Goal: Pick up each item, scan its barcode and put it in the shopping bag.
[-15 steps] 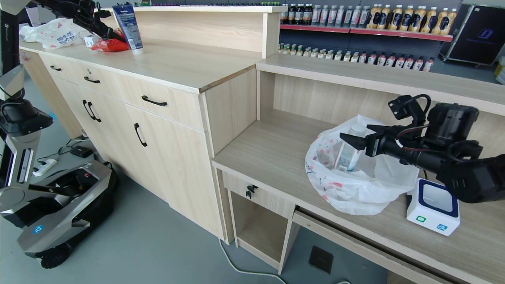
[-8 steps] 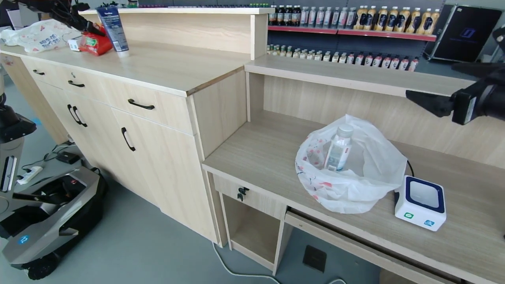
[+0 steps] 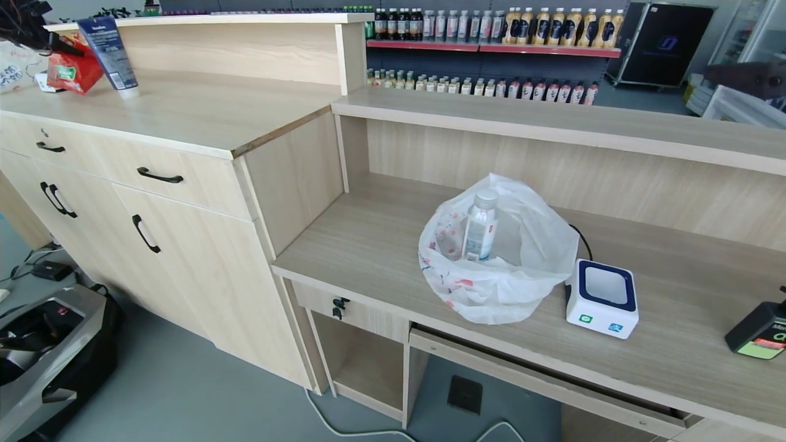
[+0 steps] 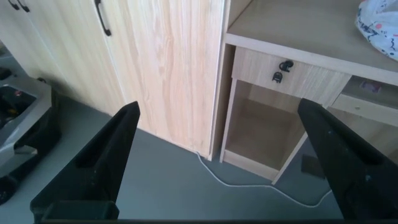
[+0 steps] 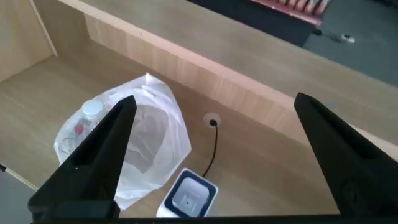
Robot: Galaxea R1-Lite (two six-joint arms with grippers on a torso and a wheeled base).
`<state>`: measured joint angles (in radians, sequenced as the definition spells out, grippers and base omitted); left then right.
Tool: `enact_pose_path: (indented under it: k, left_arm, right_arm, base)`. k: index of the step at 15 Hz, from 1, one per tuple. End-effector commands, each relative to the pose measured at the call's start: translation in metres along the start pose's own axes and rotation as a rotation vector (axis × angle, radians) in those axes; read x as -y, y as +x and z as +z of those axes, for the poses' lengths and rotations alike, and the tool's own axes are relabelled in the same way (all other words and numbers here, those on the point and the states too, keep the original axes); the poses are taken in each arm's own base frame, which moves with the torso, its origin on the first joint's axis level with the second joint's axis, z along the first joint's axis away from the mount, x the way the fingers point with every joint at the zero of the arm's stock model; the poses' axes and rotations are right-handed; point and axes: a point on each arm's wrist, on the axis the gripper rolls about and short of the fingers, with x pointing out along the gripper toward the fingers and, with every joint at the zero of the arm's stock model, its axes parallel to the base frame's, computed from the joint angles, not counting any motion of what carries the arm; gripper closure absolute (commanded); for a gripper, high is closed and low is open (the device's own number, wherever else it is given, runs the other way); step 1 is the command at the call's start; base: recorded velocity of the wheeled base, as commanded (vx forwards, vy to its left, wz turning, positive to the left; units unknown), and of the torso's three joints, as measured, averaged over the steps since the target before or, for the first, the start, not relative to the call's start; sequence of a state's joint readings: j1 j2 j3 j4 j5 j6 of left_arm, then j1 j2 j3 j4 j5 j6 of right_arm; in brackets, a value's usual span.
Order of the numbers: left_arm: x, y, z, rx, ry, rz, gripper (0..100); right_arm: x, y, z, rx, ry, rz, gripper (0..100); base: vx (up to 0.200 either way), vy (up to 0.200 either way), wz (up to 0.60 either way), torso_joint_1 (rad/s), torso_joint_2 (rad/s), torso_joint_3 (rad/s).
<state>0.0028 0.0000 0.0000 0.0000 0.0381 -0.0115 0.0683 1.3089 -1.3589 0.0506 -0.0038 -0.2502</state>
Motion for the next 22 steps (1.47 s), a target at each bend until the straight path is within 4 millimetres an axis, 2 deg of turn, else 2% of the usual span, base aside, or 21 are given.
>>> enact_pose_path:
  k: [1,4,11,18,22]
  left_arm:
    - [0.000,0.000,0.000,0.000,-0.001,0.001,0]
    - [0.000,0.000,0.000,0.000,-0.001,-0.001,0]
    - [0.000,0.000,0.000,0.000,-0.001,0.001,0]
    - [0.000,0.000,0.000,0.000,-0.002,0.002,0]
    - [0.000,0.000,0.000,0.000,0.001,0.002,0]
  right_arm:
    - [0.002,-0.035,0.001,-0.061,0.093,-0.063,0]
    - [-0.002,-0.050,-0.020,-0.143,0.135,-0.088,0]
    - [-0.001,-0.062,-0.033,-0.170,0.154,-0.122,0]
    - [-0.003,-0.060,-0.039,-0.192,0.171,-0.121,0]
    - [-0.003,-0.064,-0.039,-0.186,0.165,-0.120,0]
  base:
    - [0.000,0.000,0.00,0.000,0.00,0.000]
    - [0.000,0.000,0.00,0.000,0.00,0.000]
    - [0.000,0.000,0.00,0.000,0.00,0.000]
    - [0.200,0.000,0.00,0.003,0.00,0.004]
    - [-0.050,0.000,0.00,0.005,0.00,-0.002]
